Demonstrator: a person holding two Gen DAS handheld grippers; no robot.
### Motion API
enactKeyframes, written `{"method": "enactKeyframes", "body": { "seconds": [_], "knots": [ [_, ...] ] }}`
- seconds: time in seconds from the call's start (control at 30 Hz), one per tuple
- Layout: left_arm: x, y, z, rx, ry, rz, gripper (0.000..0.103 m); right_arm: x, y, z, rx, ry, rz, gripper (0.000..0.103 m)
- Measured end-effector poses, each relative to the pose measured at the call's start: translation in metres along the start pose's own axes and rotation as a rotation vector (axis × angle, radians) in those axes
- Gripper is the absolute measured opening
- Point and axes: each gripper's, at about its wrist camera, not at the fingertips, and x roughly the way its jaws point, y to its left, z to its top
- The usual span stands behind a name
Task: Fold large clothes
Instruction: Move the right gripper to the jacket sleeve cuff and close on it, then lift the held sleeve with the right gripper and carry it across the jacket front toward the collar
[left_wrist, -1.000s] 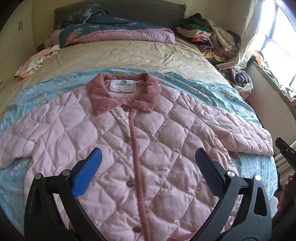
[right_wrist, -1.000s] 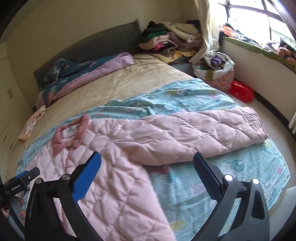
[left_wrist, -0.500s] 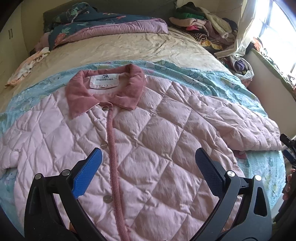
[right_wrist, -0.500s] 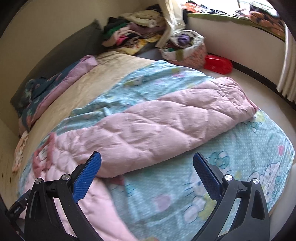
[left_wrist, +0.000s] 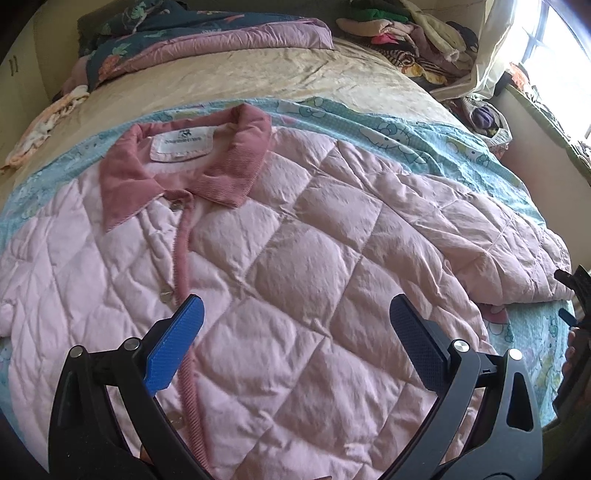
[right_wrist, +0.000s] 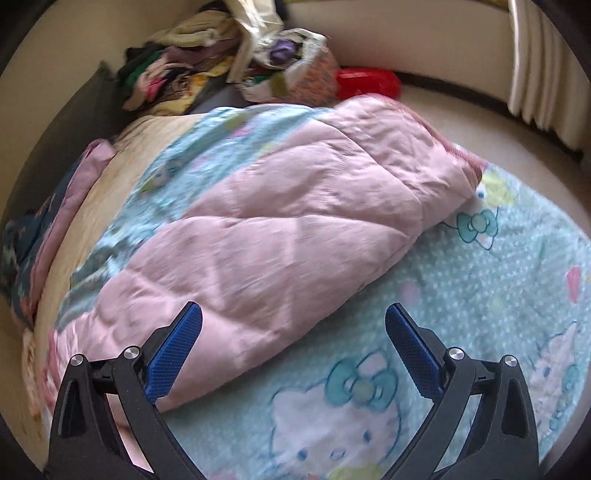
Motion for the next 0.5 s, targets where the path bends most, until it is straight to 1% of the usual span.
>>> {"method": "enactKeyframes", "body": {
  "seconds": [0.07, 0.23, 0.3, 0.33, 0.37, 0.4, 0.43, 0.47, 0.5],
  "knots": [
    [0.003, 0.0, 0.001, -0.005, 0.003, 0.005, 0.094, 0.009, -0.006, 0.007, 0.023, -0.002, -0.013, 0.099],
    [0.005, 0.006, 0.005, -0.011, 0.003, 0.013, 0.094, 0.023, -0.018, 0.027, 0.089, -0.039, 0.01, 0.099],
    [0.003, 0.01, 0.008, -0.011, -0.005, 0.026, 0.094, 0.027, -0.021, 0.033, 0.117, -0.049, 0.014, 0.095],
    [0.001, 0.012, 0.009, -0.009, -0.009, 0.03, 0.094, 0.027, -0.022, 0.035, 0.12, -0.059, 0.006, 0.083],
    [-0.001, 0.014, 0.01, -0.009, -0.012, 0.034, 0.094, 0.026, -0.022, 0.037, 0.115, -0.076, 0.001, 0.063],
    [-0.004, 0.017, 0.011, -0.012, -0.017, 0.034, 0.094, 0.023, -0.023, 0.039, 0.113, -0.089, 0.026, 0.054],
    [-0.008, 0.02, 0.012, -0.016, -0.023, 0.033, 0.094, 0.02, -0.021, 0.04, 0.112, -0.094, 0.046, 0.042],
    [-0.013, 0.023, 0.012, -0.02, -0.028, 0.035, 0.094, 0.015, -0.019, 0.04, 0.103, -0.105, 0.057, 0.034],
    [-0.017, 0.026, 0.013, -0.022, -0.035, 0.039, 0.094, 0.01, -0.014, 0.04, 0.083, -0.125, 0.064, 0.031]
  ]
}}
